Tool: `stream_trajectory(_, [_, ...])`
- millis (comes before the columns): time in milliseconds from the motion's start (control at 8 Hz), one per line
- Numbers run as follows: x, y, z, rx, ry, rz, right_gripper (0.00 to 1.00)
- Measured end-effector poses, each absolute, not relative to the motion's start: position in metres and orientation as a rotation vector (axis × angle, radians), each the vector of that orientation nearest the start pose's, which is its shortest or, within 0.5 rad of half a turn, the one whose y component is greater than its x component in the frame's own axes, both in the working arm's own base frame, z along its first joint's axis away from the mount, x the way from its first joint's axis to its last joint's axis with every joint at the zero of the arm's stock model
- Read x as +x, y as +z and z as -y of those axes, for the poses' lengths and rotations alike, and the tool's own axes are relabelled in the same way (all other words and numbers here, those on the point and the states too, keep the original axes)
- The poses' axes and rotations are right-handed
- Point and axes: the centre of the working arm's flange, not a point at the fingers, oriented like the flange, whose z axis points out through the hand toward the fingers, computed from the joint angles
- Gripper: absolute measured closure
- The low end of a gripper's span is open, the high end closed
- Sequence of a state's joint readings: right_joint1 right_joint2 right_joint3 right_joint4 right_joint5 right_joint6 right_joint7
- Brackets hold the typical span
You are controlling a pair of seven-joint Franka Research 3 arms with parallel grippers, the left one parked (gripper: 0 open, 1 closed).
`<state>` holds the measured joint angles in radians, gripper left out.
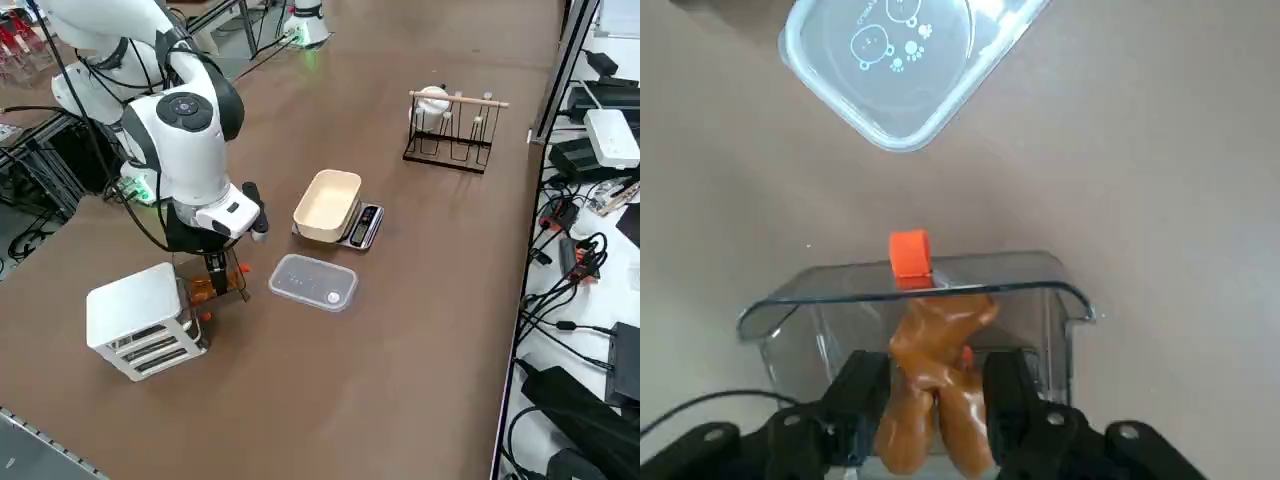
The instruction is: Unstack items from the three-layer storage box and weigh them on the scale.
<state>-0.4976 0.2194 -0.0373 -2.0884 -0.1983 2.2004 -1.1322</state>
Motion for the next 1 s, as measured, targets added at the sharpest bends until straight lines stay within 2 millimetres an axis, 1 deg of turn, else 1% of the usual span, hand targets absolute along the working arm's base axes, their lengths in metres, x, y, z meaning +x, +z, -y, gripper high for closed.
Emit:
stream_trajectory(125, [0.483, 0.309, 0.293, -2.96, 0.288, 1.123, 0.4])
stream_trajectory(375, [0.476, 0.298, 0.293, -2.967, 0.272, 1.12, 0.37])
stream_trajectory(625, [0.472, 0.295, 0.295, -2.966, 0.275, 1.11, 0.37])
stream_trajectory(750, [0.471, 0.294, 0.296, -2.967, 0.275, 1.106, 0.4])
stream_trajectory(875, [0.47, 0.295, 0.297, -2.968, 0.274, 1.103, 0.44])
stream_trajectory(1000, [0.47, 0.297, 0.297, -2.96, 0.29, 1.095, 0.52])
